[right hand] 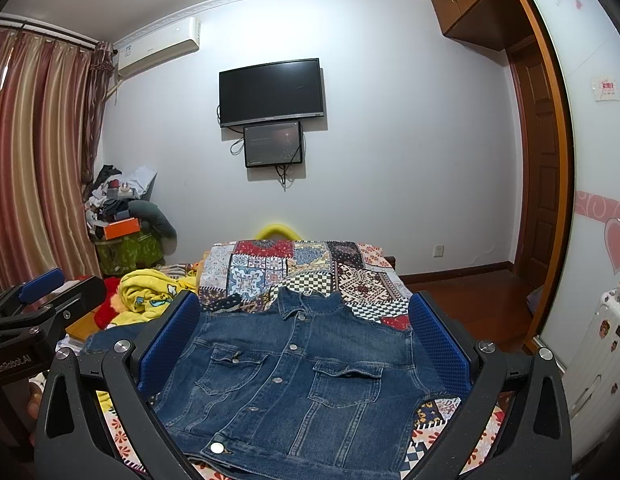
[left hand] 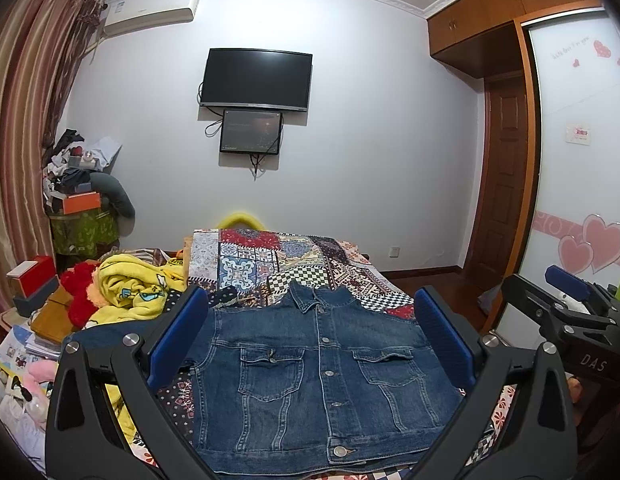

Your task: Fold large clothes

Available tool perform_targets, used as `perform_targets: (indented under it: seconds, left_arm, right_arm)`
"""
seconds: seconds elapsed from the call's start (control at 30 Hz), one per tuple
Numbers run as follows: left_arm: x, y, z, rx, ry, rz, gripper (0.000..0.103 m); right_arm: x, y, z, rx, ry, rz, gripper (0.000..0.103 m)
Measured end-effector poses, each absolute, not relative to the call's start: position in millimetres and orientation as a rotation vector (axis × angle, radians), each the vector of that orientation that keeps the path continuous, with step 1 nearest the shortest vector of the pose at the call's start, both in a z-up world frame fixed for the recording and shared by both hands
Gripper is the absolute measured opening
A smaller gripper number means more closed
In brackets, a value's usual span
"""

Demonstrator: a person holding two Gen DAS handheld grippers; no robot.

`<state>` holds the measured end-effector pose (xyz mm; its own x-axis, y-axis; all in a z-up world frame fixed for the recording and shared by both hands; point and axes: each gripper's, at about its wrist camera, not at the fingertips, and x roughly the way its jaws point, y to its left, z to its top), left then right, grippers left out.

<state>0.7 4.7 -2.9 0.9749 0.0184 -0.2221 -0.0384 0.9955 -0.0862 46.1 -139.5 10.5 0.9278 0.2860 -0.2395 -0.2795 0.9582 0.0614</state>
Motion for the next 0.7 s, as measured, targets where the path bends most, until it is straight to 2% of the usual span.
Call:
perform_targets:
  seconds: [0.7]
  left_arm:
    - [29,23,-9,-0.106,0.253,0.055,0.103]
  right_arm:
    - [66,-135,6,0.016,0.285,0.278,0.103]
